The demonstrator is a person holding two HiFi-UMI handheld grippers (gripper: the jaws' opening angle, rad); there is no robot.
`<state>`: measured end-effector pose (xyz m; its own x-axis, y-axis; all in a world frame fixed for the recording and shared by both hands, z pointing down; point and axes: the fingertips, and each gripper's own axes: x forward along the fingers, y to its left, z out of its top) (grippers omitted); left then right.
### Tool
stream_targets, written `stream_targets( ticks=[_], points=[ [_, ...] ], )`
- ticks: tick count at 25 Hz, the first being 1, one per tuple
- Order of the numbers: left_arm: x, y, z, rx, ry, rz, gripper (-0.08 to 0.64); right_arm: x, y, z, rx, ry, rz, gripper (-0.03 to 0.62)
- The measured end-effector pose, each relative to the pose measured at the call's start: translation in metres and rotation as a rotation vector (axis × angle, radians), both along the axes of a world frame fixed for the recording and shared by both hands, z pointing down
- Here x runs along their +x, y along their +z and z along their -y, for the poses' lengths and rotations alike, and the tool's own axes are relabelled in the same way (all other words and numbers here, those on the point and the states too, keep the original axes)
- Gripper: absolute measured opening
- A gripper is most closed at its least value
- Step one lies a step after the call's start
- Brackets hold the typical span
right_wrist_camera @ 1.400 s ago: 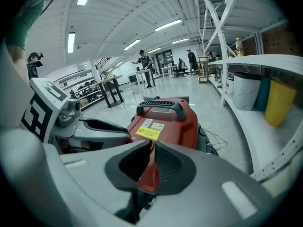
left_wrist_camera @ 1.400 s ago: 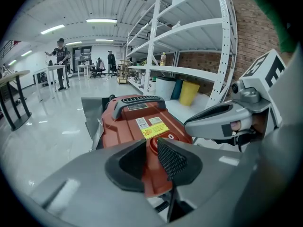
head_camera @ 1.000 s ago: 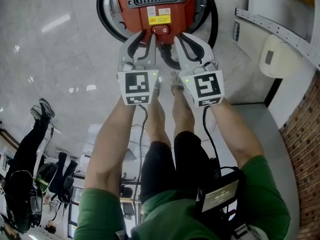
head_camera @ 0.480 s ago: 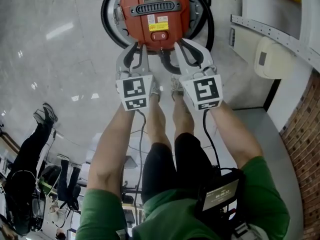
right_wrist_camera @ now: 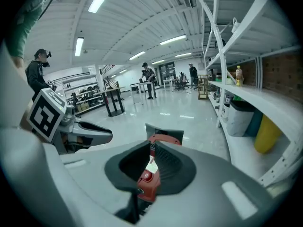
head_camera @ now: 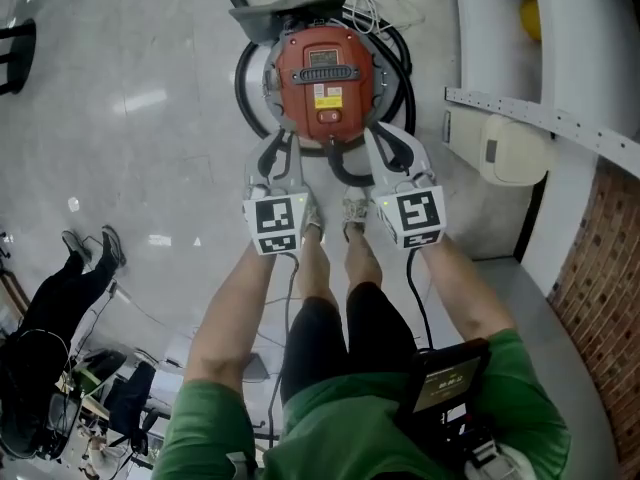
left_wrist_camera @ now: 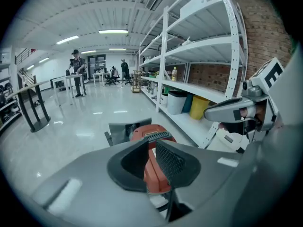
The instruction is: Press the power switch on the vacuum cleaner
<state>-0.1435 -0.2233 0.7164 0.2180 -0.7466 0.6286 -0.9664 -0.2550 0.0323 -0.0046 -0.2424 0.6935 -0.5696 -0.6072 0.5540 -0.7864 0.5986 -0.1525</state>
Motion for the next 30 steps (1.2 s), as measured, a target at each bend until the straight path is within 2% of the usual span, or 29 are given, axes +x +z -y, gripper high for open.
stream_targets(
  ticks=[4, 11, 16, 21, 30],
  points=[
    [-0.003, -0.053, 0.004, 0.073, -0.009, -0.002, 0.055, 0.008, -0.052, 0.007, 0.059, 0.008, 0.015, 0.018],
    [-0.005, -0.136, -0.019, 0.134, -0.009, -0.004, 0.055, 0.022, -0.149, -0.005, 0.126, 0.041, 0.061, 0.018],
    [-0.005, -0.196, -0.02, 0.22, -0.017, -0.023, 0.055, 0.03, -0.209, -0.011, 0.186, 0.071, 0.083, 0.018],
    [-0.004, -0.247, -0.025, 0.291, -0.027, -0.029, 0.055, 0.041, -0.258, -0.024, 0.238, 0.097, 0.109, 0.018],
    [0.004, -0.322, -0.035, 0.418, -0.037, -0.042, 0.055, 0.044, -0.334, -0.043, 0.341, 0.084, 0.161, 0.018]
  ],
)
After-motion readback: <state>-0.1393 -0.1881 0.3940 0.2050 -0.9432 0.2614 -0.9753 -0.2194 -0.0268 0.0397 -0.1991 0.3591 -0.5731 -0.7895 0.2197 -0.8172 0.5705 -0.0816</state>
